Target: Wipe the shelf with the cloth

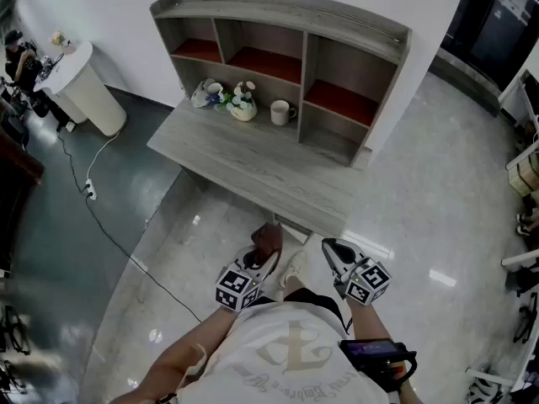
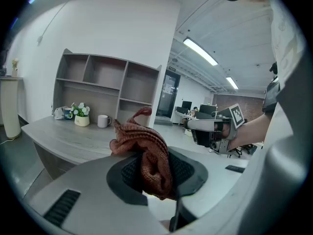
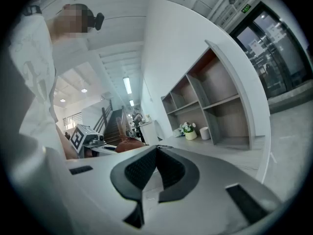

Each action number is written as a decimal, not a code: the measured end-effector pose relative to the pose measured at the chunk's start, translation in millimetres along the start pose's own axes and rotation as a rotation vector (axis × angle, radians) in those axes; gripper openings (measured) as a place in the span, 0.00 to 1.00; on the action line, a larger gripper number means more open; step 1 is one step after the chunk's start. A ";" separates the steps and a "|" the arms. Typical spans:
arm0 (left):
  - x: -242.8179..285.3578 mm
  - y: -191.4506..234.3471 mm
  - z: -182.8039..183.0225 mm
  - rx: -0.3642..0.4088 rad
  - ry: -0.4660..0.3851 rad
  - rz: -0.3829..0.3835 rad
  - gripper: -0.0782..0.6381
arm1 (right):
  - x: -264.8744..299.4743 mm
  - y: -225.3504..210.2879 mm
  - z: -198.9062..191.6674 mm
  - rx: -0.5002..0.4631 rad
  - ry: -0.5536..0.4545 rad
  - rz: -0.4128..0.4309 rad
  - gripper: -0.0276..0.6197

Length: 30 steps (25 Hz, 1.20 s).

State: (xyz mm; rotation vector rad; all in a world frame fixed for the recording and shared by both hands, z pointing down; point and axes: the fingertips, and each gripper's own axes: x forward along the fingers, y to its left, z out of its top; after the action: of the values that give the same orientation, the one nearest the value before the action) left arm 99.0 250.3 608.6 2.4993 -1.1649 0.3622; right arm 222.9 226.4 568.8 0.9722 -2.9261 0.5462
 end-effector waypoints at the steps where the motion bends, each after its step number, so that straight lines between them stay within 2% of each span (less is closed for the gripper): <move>1: -5.0 -1.7 0.0 0.002 -0.004 0.003 0.25 | -1.6 5.1 -0.7 -0.002 0.000 0.002 0.05; 9: -34.4 -18.1 -12.7 0.008 -0.014 0.013 0.25 | -15.3 30.1 -12.7 -0.001 0.007 0.001 0.05; 15: -43.0 -21.1 -27.3 -0.017 -0.004 0.016 0.25 | -18.5 37.2 -25.3 0.023 0.013 -0.003 0.05; 30: -13.3 -6.7 -23.3 -0.019 0.015 0.005 0.25 | -13.3 7.6 -24.9 0.049 0.030 -0.040 0.05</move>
State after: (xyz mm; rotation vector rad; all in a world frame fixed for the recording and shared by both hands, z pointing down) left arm 94.0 273.2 623.2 2.4736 -1.1636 0.3688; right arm 226.7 247.9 588.2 1.0160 -2.8730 0.6277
